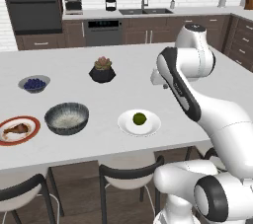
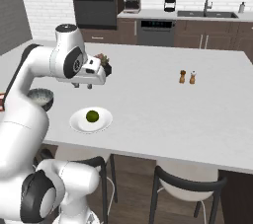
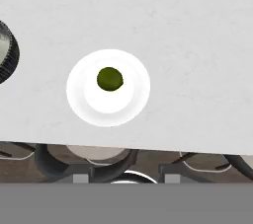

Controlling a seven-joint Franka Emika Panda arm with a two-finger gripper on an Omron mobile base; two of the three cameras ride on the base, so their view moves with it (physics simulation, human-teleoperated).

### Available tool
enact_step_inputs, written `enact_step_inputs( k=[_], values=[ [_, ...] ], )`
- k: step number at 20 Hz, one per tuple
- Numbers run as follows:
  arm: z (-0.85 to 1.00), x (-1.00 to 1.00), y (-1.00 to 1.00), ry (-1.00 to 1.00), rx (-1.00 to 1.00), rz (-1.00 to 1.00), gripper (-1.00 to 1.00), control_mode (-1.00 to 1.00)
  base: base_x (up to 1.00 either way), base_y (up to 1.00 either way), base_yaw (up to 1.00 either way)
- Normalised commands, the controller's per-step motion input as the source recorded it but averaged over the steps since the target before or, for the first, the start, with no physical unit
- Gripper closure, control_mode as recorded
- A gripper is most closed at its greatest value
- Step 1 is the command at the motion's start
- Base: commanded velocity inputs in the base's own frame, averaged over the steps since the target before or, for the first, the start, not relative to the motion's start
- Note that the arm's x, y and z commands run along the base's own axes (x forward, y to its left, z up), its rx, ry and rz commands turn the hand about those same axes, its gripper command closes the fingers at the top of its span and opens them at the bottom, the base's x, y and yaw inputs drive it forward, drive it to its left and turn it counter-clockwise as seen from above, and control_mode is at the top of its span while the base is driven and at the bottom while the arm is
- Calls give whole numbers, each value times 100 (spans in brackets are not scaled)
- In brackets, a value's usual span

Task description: Pick the chicken drumstick and lime from their plates and place them in the bowl. Then put the bowl in the fridge.

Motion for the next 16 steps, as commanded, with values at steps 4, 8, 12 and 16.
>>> enact_step_inputs(
  k=[4,8,12,16],
  values=[
    [0,-26,2,-2,1,0,-100,-100,0,0,0],
    [-8,-50,16,-2,5,0,-100,-100,0,0,0],
    [-54,-9,0,0,0,0,-100,-100,0,0,0],
    [-58,36,10,5,0,0,-100,-100,0,0,0]
  ],
)
